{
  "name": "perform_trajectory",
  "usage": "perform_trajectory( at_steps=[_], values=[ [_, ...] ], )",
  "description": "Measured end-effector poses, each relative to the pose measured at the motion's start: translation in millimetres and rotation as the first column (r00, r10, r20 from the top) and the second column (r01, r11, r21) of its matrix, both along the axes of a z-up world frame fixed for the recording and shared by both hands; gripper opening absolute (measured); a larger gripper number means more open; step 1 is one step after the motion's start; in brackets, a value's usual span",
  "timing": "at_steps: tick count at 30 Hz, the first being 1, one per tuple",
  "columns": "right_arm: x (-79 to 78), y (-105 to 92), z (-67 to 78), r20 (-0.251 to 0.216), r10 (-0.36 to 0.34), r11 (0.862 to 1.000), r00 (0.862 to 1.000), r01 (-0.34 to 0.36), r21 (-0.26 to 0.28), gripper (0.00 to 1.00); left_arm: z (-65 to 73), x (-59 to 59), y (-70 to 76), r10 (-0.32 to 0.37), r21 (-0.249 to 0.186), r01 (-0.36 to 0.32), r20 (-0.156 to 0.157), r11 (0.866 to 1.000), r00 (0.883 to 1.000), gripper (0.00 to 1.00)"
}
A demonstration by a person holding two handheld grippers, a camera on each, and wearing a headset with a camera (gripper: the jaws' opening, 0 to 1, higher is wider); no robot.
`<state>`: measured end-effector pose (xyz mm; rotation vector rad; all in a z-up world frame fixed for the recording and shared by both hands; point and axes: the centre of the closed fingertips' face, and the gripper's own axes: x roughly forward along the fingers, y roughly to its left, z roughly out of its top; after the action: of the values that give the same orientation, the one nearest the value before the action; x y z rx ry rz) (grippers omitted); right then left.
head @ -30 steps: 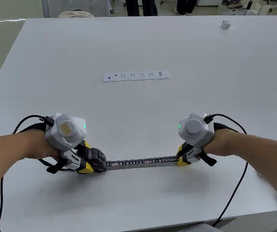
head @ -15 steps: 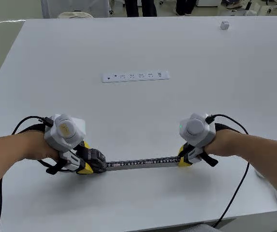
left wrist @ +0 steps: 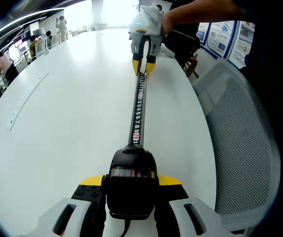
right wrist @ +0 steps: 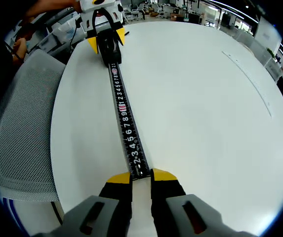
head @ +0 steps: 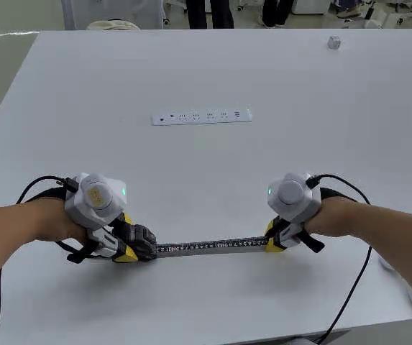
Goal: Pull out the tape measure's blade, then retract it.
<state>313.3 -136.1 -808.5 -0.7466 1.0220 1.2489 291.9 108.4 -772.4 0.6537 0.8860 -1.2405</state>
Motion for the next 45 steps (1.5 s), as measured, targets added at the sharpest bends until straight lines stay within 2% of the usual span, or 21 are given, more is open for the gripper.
perform_trajectory(
  at_steps=[9,12,15,17,19,21,23,24,26,29,31,32,35,37,38,40,42,44,45],
  values=[
    [-0.5,0.2,0.6,0.008,-0.019,0.999,1.000,0.019,0.037,0.14,-0.9,1.5,0.7,0.002,-0.005,-0.002,-0.002,1.000,1.000,0.35],
    [-1.3,0.8,0.8,0.017,0.003,0.999,1.000,-0.003,0.038,0.14,-0.2,0.9,0.0,-0.005,0.007,0.005,0.002,1.000,1.000,0.35],
    [-2.8,0.3,1.5,0.029,0.014,0.998,0.999,-0.016,0.057,0.15,0.8,0.7,-0.4,-0.002,0.001,0.002,-0.006,1.000,1.000,0.35],
    [-2.7,-0.2,1.7,0.038,0.014,0.998,0.999,-0.017,0.066,0.15,0.7,1.0,0.4,0.022,-0.010,-0.022,-0.028,1.000,0.999,0.36],
    [-3.8,0.5,2.4,0.035,-0.007,0.998,0.999,0.004,0.066,0.16,0.9,0.4,0.2,0.021,-0.014,-0.022,-0.029,1.000,0.999,0.37],
    [-4.9,2.0,2.2,0.047,0.015,0.998,0.999,-0.018,0.055,0.17,1.3,0.0,0.2,0.020,-0.015,-0.020,-0.027,1.000,0.999,0.37],
    [-5.9,2.7,3.3,0.046,0.011,0.998,0.999,-0.014,0.057,0.19,1.2,1.4,3.8,0.033,-0.005,-0.033,-0.022,0.999,0.999,0.41],
    [-5.8,3.3,4.4,0.047,0.008,0.998,0.999,-0.011,0.063,0.20,2.4,2.9,5.1,0.045,-0.010,-0.045,-0.019,0.999,0.999,0.44],
    [-3.3,2.9,7.8,0.058,-0.012,0.998,0.998,0.008,0.068,0.24,6.5,4.8,7.2,0.098,-0.032,-0.099,-0.032,0.995,0.995,0.52],
    [1.6,-1.7,12.3,0.074,-0.053,0.996,0.996,0.048,0.072,0.31,11.2,5.9,13.3,0.120,-0.047,-0.120,-0.014,0.992,0.993,0.59],
    [0.9,-4.7,16.7,0.074,-0.074,0.994,0.994,0.068,0.083,0.36,11.0,6.4,19.7,0.157,-0.049,-0.157,-0.005,0.986,0.988,0.70],
    [1.2,-6.5,17.9,0.075,-0.087,0.993,0.993,0.080,0.087,0.38,11.3,5.4,21.8,0.179,-0.056,-0.180,-0.014,0.982,0.984,0.73],
    [2.2,-12.9,21.5,0.086,-0.130,0.988,0.988,0.122,0.100,0.44,17.9,7.5,26.6,0.230,-0.112,-0.228,0.009,0.967,0.973,0.77],
    [1.4,-15.5,24.8,0.086,-0.173,0.979,0.981,0.162,0.122,0.51,22.6,7.0,31.8,0.278,-0.137,-0.275,0.007,0.952,0.960,0.80],
    [-0.1,-19.3,24.5,0.080,-0.188,0.976,0.979,0.177,0.123,0.53,27.5,8.4,34.7,0.319,-0.164,-0.313,0.010,0.935,0.948,0.81],
    [0.2,-22.7,27.8,0.092,-0.212,0.971,0.973,0.198,0.137,0.55,37.5,8.6,37.4,0.344,-0.206,-0.330,0.033,0.921,0.938,0.83],
    [0.3,-25.3,33.3,0.088,-0.258,0.956,0.962,0.241,0.169,0.58,42.1,7.4,46.1,0.392,-0.228,-0.374,0.037,0.899,0.919,0.84],
    [4.3,-27.8,40.6,0.120,-0.293,0.941,0.949,0.264,0.211,0.62,46.2,5.8,54.9,0.427,-0.248,-0.403,0.049,0.881,0.903,0.86],
    [3.1,-29.2,42.9,0.114,-0.306,0.935,0.945,0.275,0.226,0.63,47.8,6.0,58.7,0.445,-0.260,-0.417,0.057,0.871,0.894,0.86]
  ],
)
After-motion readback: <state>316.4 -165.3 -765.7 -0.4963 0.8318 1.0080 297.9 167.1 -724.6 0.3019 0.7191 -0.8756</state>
